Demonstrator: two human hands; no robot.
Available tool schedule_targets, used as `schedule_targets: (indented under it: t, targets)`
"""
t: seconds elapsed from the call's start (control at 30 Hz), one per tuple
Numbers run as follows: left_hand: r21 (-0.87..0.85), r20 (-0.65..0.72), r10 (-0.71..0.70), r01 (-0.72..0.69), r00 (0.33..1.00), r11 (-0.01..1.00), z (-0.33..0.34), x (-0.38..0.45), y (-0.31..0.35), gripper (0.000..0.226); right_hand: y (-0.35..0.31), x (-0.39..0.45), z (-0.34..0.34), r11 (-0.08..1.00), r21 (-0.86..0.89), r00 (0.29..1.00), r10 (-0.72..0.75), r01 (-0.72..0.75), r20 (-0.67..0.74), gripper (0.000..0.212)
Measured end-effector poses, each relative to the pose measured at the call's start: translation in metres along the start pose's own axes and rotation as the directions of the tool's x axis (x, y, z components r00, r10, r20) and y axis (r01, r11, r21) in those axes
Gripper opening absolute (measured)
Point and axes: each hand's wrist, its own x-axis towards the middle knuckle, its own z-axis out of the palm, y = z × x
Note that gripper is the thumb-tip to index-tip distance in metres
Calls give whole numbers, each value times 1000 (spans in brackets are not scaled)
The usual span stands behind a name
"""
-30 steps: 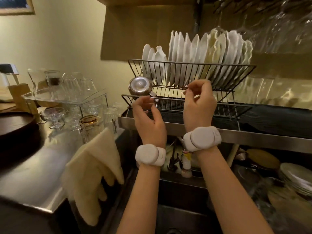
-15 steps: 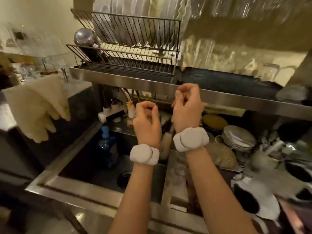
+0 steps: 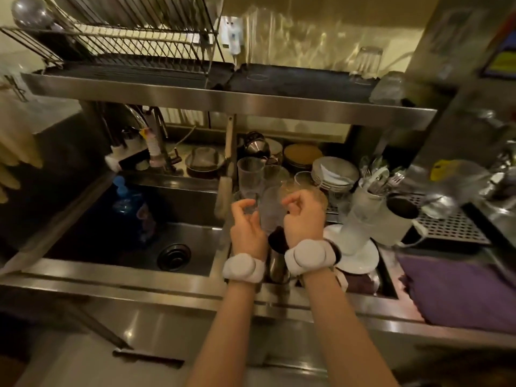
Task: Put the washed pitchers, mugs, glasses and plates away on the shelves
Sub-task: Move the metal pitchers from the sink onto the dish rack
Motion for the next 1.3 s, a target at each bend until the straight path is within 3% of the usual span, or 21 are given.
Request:
schedule_targets:
  t: [0.17, 0.3, 0.43, 0.6, 0.83, 0.97, 1.1, 1.3]
  targets:
    - [203, 47, -180, 167, 983, 965, 12, -28, -38, 27, 39, -36, -2, 985, -30, 980, 170, -168, 99, 29]
    - [291, 199, -164, 101, 966, 951, 13, -35, -55, 61, 53, -49, 0, 959, -138, 956, 265, -247, 129, 26]
    - [232, 321, -180, 107, 930, 967, 16, -44, -62, 92, 65, -58, -3, 924, -235, 931, 339, -302, 135, 13]
    - [131, 356, -193, 155, 914, 979, 28, -47, -57, 112, 76, -69, -7, 895, -139, 880, 442, -423, 171, 11]
    - [133, 335, -242, 208, 911, 969, 38, -36, -59, 114, 89, -73, -7, 867, -89, 868, 495, -490, 48, 16]
    - [131, 367, -257, 224, 894, 966, 38, -35, -57, 116, 100, -75, -2, 868, -130, 865, 492, -479, 99, 17]
    - [167, 353, -279, 233, 893, 958, 36, -32, -56, 113, 105, -79, -1, 848, -134, 851, 523, -513, 48, 23]
    - [237, 314, -187, 114, 931, 965, 26, -31, -47, 110, 101, -81, 0, 822, -101, 820, 568, -560, 69, 38]
